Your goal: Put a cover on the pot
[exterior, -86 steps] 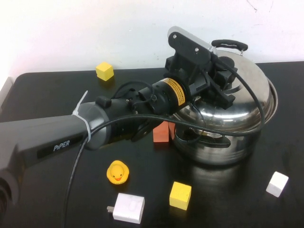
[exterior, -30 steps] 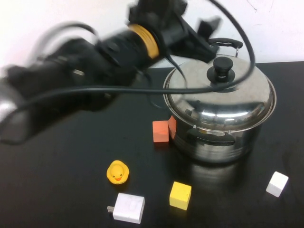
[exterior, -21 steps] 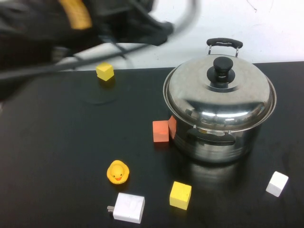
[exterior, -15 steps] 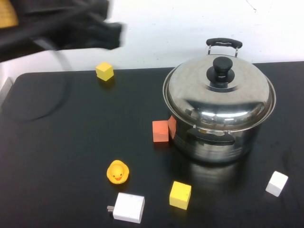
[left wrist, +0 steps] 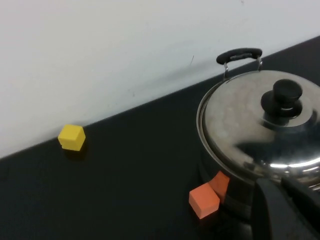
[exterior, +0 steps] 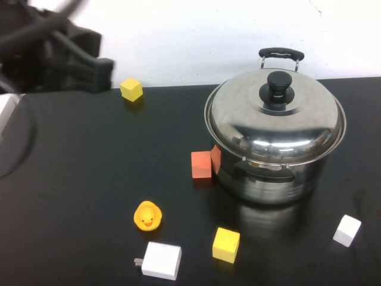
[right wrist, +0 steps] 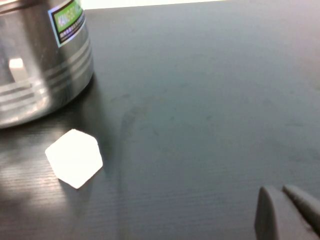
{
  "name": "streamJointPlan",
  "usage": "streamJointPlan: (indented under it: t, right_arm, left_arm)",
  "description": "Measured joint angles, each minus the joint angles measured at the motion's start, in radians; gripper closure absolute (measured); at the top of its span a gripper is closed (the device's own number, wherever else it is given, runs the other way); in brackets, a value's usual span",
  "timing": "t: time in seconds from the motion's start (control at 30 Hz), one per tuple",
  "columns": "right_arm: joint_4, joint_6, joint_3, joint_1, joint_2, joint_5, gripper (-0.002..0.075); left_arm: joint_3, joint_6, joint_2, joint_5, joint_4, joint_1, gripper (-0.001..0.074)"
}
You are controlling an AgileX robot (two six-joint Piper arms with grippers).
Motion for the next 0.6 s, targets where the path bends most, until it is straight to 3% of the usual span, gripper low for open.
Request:
streamJointPlan:
  t: [0.37,0.6]
  right_arm:
    - [0.000,0.000,0.000,0.000,0.000,0.000,0.0728]
    - [0.000,0.000,0.000,0.000,0.000,0.000,0.0728]
  left_arm:
    - [0.032,0.014,-0.234,0.021,0.048,0.000,0.0735]
    - [0.353,-0.037,-0.490,-0.078,0.048,0.049,0.0735]
